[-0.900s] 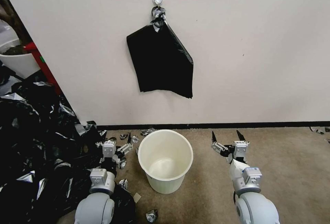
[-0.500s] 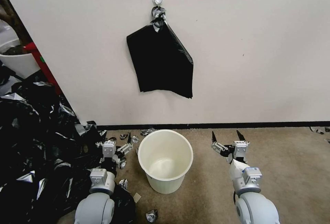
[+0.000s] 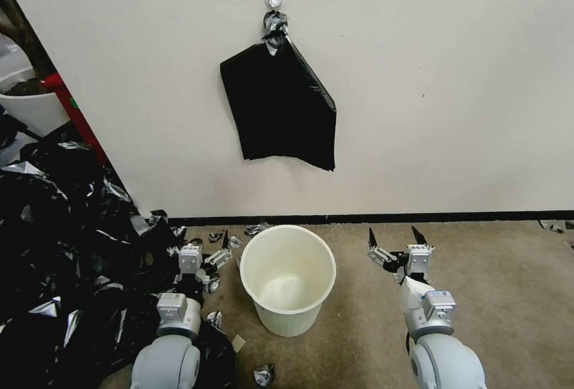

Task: Place a trash bag onto the trash bin.

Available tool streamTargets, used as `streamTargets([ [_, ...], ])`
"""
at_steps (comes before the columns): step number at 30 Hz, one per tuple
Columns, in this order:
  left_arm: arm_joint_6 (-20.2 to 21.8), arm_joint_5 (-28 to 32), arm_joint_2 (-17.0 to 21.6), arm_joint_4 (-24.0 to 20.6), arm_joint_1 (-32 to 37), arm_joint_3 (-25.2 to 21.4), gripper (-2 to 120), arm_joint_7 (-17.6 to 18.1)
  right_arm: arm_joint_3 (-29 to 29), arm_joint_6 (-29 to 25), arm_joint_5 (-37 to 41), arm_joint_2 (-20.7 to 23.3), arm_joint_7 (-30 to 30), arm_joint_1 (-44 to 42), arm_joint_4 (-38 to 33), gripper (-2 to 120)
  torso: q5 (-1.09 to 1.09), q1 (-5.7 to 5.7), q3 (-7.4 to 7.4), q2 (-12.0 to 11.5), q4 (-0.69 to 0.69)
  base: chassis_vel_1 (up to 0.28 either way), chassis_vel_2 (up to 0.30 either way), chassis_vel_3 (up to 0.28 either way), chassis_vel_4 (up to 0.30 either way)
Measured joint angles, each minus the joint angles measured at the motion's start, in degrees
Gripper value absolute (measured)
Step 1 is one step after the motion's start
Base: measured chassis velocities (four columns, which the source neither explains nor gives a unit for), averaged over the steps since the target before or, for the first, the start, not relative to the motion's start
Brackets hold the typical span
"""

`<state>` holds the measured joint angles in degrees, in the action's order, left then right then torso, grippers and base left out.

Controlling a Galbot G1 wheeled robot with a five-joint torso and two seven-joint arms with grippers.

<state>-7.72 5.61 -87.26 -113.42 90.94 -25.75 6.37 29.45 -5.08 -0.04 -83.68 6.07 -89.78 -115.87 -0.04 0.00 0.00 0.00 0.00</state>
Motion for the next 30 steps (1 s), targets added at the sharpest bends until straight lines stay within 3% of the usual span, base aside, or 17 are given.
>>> streamTargets([
  [2,-2.28,0.60,-0.29,0.22,0.26,0.65,100,0.48,-1.27,-3.33,-0.09,1.44,3.88,-0.67,-0.86,100,0.05,0.00,0.00,0.00,-0.01,0.000,0.000,0.000,0.000],
  [3,-4.71,-0.26,-0.48,0.23,0.13,0.40,100,-1.10,-2.55,-6.43,-0.19,2.77,7.40,-1.26,-1.71,100,0.04,0.00,0.00,0.00,-0.01,0.000,0.000,0.000,0.000],
  [5,-5.48,-0.85,-0.50,0.24,0.05,0.13,100,-1.75,-2.98,-7.75,-0.24,3.29,8.68,-1.46,-2.05,100,0.03,0.00,0.00,0.00,0.00,0.000,0.000,0.000,0.000],
  [7,-6.33,-2.19,-0.51,0.34,-0.21,-0.40,100,-2.54,-3.08,-10.81,-0.78,4.26,7.75,-0.63,-2.07,100,0.04,0.00,-0.01,0.00,0.00,0.000,0.000,0.000,0.000],
  [12,-6.95,-3.60,-0.17,0.43,-0.49,-1.26,100,-2.93,-3.20,-11.63,-0.49,4.79,6.58,-0.02,-1.06,100,0.03,0.00,0.00,0.00,-0.01,0.000,0.000,0.000,0.000],
  [16,-10.71,-6.22,0.70,0.39,-0.69,-3.53,100,-2.36,-5.38,-14.22,5.72,5.87,4.08,1.66,0.33,100,0.03,0.00,0.00,0.00,-0.02,0.000,0.000,0.000,0.000],
  [18,-13.49,-6.70,2.44,0.06,-1.27,-6.76,100,-0.46,-11.15,-16.15,17.27,7.69,1.37,5.78,1.35,100,0.03,0.00,0.00,0.00,0.00,0.000,0.000,0.000,0.000],
  [19,-13.49,-6.70,2.44,0.06,-1.27,-6.76,100,-0.46,-11.15,-16.15,17.27,7.69,1.37,5.78,1.35,100,0.03,0.00,0.00,0.00,0.00,0.000,0.000,0.000,0.000],
  [22,-13.83,-0.95,3.72,0.06,-1.82,-7.53,100,0.53,-18.85,-19.18,26.99,8.84,-2.29,15.46,6.08,100,0.03,0.00,0.00,0.00,-0.01,0.000,0.000,0.000,0.000],
  [26,-13.66,3.33,3.59,-0.32,-0.76,-6.19,100,0.68,-26.55,-21.86,31.96,7.62,-4.81,29.56,15.29,100,0.03,0.01,0.01,0.00,0.01,0.000,0.000,0.000,0.000],
  [30,-14.03,2.48,3.00,-0.38,0.59,-5.99,100,0.59,-30.62,-21.66,38.08,5.80,-6.55,39.79,21.87,100,0.02,0.01,0.01,-0.01,0.01,0.000,0.000,0.000,0.000],
])
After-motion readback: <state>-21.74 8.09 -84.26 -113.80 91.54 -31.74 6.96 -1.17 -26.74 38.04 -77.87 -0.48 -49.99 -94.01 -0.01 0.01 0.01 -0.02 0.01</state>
